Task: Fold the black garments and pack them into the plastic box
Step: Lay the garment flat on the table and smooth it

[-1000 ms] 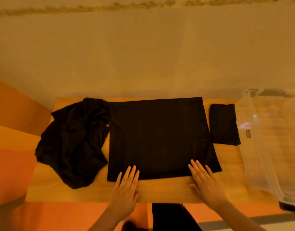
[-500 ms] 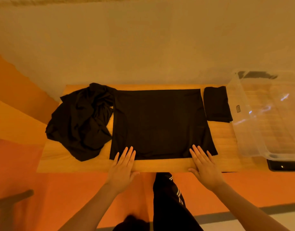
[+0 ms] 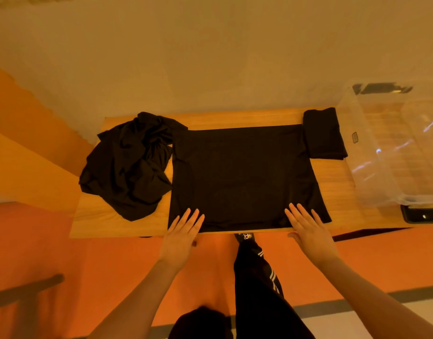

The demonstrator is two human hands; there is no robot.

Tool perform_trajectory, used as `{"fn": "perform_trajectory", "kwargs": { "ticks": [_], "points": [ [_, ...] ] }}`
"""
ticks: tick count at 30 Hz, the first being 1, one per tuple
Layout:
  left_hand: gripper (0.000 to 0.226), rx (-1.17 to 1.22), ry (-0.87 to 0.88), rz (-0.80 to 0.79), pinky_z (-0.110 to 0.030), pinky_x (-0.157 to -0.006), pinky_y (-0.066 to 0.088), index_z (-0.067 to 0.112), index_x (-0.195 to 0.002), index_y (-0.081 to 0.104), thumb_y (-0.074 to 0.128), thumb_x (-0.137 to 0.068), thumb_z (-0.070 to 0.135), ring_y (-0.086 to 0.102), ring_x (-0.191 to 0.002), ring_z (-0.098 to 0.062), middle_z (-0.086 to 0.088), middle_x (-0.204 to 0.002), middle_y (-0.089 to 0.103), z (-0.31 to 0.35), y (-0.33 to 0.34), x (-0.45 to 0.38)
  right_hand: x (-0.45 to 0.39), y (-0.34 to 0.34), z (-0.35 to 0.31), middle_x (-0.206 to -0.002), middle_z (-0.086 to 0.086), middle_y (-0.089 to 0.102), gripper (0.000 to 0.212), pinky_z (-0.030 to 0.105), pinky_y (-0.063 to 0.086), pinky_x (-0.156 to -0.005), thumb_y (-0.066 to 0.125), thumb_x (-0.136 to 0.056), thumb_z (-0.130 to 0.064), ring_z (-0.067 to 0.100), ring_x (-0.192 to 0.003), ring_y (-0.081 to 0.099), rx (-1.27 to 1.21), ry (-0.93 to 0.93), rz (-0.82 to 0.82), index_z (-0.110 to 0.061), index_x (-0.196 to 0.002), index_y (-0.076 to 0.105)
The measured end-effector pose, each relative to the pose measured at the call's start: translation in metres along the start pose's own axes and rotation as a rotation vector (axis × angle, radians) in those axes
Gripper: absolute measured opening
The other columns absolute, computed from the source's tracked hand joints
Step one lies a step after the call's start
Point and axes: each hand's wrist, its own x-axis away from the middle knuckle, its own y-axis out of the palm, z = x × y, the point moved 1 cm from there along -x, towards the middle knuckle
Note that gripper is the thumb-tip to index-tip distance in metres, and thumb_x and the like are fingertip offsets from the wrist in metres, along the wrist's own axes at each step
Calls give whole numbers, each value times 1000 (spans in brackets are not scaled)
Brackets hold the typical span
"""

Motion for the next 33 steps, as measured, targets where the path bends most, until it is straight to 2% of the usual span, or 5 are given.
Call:
{"fn": "perform_trajectory", "kwargs": {
  "ticks": [8, 13, 17, 20, 33],
  "points": [
    [67, 167, 29, 21, -21, -75, 56, 22, -103, 71, 90, -42, 2, 65, -102, -11, 4, -108, 69, -3, -18, 8, 14, -7, 4, -112, 7, 68, 63, 38, 31, -106, 80, -49, 11, 23, -107, 63, -17, -33, 151, -13, -106, 70],
    [29, 422, -104, -105, -27, -104, 32, 18, -121, 61, 48, -95, 20, 39, -131, -20, -2, -140, 45, -24, -64, -18, -15, -56, 15, -119, 8, 63, 38, 21, 46, -89, 54, -88, 1, 23, -109, 61, -314, 51, -95, -12, -123, 58],
    [19, 613, -144, -214, -26, -74, 47, 17, -107, 65, 51, -94, 19, 63, -89, -20, -6, -100, 68, -49, -104, -50, -53, -97, 41, -109, 8, 66, 31, 10, 44, -65, 45, -97, -20, 5, -76, 57, -394, 145, -264, -14, -125, 56],
    [15, 641, -136, -247, -21, -65, 45, 19, -99, 66, 53, -93, 20, 62, -75, -18, -1, -80, 65, -68, -128, -84, -88, -123, 57, -108, 5, 65, 31, 17, 45, -70, 45, -97, -24, 18, -92, 62, -383, 171, -248, -18, -124, 57],
    [27, 727, -441, -148, -29, -95, 40, 10, -114, 64, 60, -88, 18, 53, -116, -21, -6, -119, 62, -124, -121, -222, -265, -137, 100, -123, 10, 59, 32, 33, 42, -96, 57, -91, -18, 25, -114, 54, -415, 146, -386, -11, -122, 57]
  ]
}}
